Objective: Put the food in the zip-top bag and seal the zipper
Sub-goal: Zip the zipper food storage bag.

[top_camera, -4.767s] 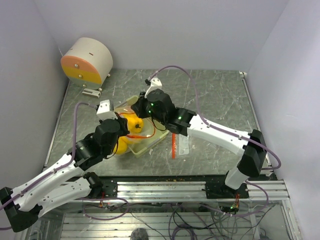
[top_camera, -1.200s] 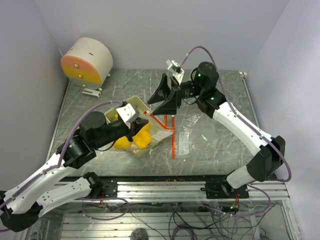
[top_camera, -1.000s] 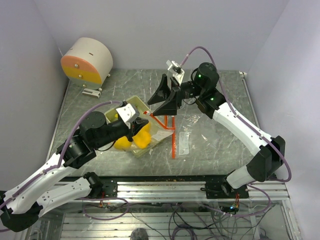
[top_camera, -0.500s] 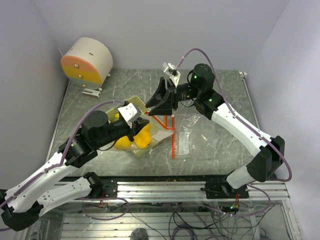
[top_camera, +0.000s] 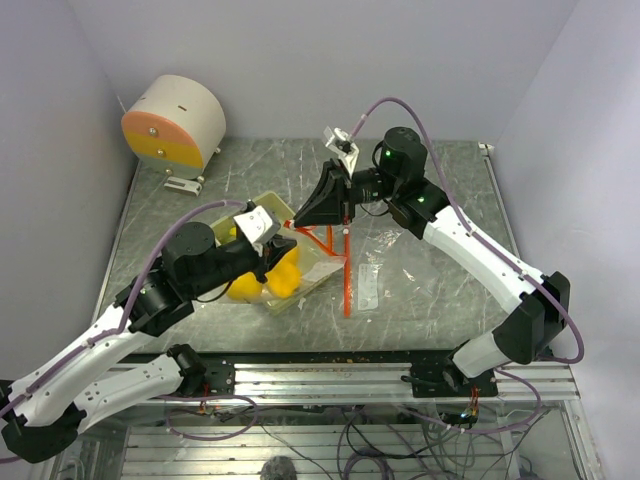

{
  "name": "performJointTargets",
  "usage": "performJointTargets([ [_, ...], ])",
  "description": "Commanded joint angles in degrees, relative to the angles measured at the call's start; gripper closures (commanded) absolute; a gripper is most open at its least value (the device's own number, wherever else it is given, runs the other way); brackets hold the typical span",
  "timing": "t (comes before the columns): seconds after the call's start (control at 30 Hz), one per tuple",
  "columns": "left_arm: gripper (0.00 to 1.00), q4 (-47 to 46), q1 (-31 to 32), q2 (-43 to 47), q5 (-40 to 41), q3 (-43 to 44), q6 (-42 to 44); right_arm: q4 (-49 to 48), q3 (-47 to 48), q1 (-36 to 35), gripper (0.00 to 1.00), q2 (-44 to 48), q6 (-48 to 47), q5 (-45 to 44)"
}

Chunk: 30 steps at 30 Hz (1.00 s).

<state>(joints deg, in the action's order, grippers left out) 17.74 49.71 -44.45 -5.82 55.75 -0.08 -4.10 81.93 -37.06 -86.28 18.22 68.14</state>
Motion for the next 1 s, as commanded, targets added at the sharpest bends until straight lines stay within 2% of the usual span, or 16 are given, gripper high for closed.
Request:
performJointTargets([
  [0.0, 0.93, -1.01, 0.18, 2.03, 1.40, 0.48, -0.63, 5.12, 1.63, -0.04, 1.00, -0.39, -4.10, -1.32],
  [0.3, 0.93, 1.32, 0.21, 4.26, 3.46, 0.95, 0.07, 16.47, 3.28, 0.06, 1.00, -1.69, -15.30, -4.06],
  [0.4, 0.93, 1.73, 0.14, 4.98, 4.24, 0.83, 0.25, 16.39, 2.59, 0.20, 1.00, -1.50, -15.51, -4.68],
  [0.5, 0.93, 1.34, 0.20, 5.30, 4.18, 0.37, 0.25, 14.07, 2.56, 0.27, 0.82, -1.82, -13.71, -4.59],
  [0.6, 0.93, 1.32, 0.18, 4.68, 2.86, 0.18, 0.25, 9.49, 2.73, 0.41, 0.71, -1.84, -11.09, -1.67],
  [0.73, 0.93, 1.27, 0.16, 4.38, 1.91, -0.27, 0.41, 0.60, 2.29, 0.51, 0.60, -0.84, -4.95, 1.06],
  [0.87, 0.93, 0.82, 0.21, 5.51, 2.39, -0.99, 0.82, -9.32, 2.37, 0.80, 0.50, -1.70, 5.37, 5.47],
  [0.97, 0.93, 0.54, 0.19, 5.99, 2.79, -1.04, 1.11, -21.03, 1.53, 0.78, 0.46, -3.76, 18.08, 8.25],
])
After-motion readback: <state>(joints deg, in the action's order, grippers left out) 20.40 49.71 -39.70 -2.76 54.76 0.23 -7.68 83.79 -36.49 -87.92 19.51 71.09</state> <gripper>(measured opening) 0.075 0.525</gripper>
